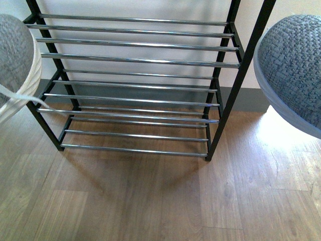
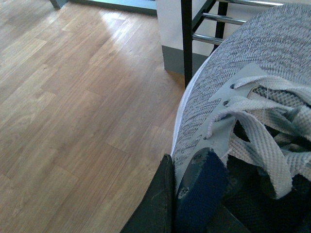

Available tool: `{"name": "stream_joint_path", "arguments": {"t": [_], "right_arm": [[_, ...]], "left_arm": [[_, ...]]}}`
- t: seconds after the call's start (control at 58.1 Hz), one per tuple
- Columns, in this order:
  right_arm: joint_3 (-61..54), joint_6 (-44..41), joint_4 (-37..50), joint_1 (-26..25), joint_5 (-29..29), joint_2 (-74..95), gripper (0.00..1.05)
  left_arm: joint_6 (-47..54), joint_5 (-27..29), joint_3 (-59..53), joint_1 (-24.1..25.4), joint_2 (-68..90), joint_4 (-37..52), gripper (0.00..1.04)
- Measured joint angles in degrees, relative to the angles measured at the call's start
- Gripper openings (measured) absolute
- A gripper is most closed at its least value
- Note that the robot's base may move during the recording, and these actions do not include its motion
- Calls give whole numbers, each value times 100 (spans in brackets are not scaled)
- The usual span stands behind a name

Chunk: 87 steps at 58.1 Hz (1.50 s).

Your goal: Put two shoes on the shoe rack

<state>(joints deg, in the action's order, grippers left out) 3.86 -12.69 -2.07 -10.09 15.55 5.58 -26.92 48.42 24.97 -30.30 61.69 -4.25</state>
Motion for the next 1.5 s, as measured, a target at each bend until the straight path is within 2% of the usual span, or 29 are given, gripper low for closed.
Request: {"name": "stream_joint_path", "arguments": {"t": [1.497], "right_arm": [[0, 0, 0, 4, 33, -4, 1]], "left_arm": [[0, 55, 0, 9, 2, 0, 2]]}}
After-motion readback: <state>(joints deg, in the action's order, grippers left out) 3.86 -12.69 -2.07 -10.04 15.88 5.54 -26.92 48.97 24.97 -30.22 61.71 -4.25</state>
